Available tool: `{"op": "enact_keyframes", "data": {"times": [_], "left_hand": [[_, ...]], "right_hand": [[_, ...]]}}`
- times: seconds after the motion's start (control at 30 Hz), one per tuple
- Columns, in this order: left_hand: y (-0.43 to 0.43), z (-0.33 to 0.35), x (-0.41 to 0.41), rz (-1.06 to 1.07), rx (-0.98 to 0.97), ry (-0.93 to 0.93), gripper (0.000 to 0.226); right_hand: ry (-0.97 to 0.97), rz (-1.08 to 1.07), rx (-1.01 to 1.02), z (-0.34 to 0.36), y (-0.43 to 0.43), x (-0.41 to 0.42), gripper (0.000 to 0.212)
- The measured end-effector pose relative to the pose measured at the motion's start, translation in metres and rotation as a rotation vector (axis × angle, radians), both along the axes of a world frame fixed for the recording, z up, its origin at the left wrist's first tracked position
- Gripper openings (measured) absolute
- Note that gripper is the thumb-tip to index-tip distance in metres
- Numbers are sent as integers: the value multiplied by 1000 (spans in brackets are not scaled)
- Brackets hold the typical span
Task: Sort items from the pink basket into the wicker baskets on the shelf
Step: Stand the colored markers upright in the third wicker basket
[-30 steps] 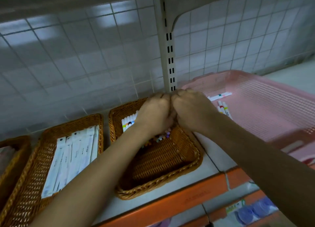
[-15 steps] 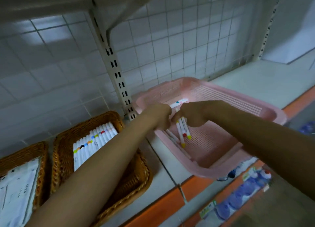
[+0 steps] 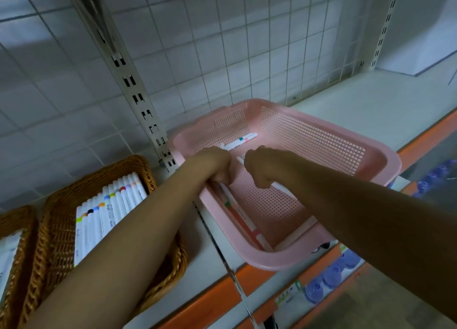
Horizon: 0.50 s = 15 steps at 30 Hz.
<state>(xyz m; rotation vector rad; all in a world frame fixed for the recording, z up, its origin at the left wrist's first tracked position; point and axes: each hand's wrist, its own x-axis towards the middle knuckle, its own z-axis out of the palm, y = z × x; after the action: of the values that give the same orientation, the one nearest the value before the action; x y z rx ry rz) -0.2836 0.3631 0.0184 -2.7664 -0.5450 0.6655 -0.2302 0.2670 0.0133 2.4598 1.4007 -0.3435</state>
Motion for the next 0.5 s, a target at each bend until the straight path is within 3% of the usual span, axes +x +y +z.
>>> {"op": "enact_keyframes", "data": {"times": [0.07,0.17,0.3,0.43,0.5], "left_hand": [[-3,1,1,-15,-37,0,21],[-7,2,-1,23,-80,-22,25],[-2,0,-2,96,-344,-177,26],[0,3,-2,200,-494,-323,34],[2,1,0,263,-646,-457,40]], "right_hand": [[14,-16,-28,1,0,-1,54],[106,-5,-91,2,0,-1,47],[265,-6,-71,16,-5,-2,36],[370,-90,87,28,-7,-4,45],[434,-140,210,32,-10,-1,38]]}}
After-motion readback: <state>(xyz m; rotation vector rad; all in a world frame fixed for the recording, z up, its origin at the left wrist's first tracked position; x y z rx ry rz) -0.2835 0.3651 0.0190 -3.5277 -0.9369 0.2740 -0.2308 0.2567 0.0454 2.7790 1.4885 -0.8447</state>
